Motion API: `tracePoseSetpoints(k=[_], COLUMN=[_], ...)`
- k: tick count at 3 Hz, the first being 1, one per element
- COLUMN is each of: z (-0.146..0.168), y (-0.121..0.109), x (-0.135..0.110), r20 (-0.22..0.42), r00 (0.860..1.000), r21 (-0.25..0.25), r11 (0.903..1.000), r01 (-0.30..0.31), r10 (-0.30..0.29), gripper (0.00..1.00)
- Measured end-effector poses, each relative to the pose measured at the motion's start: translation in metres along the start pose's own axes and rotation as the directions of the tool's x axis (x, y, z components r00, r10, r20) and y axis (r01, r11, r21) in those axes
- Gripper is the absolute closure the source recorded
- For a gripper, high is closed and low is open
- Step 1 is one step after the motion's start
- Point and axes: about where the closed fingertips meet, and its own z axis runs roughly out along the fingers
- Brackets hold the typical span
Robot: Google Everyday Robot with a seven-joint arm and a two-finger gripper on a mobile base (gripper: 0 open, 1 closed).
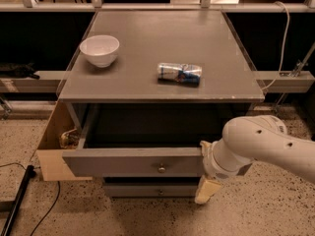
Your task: Open top drawer
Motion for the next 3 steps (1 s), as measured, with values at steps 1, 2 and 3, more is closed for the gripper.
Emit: tracePoseSetpoints(k=[1, 2, 3], z=[0.000, -0.006, -0.011], y=[0.000, -0.001, -0.001], x=[0.000, -0.002, -0.003], r20=[0.000, 0.000, 0.000], r00=[1.000, 1.000, 1.000], r21=[0.000, 0.000, 0.000], r11=[1.0000, 1.0000, 1.0000], r01=[0.000, 0.000, 0.000], r10=[0.000, 0.000, 0.000], gripper=[0.39, 0.63, 0.84])
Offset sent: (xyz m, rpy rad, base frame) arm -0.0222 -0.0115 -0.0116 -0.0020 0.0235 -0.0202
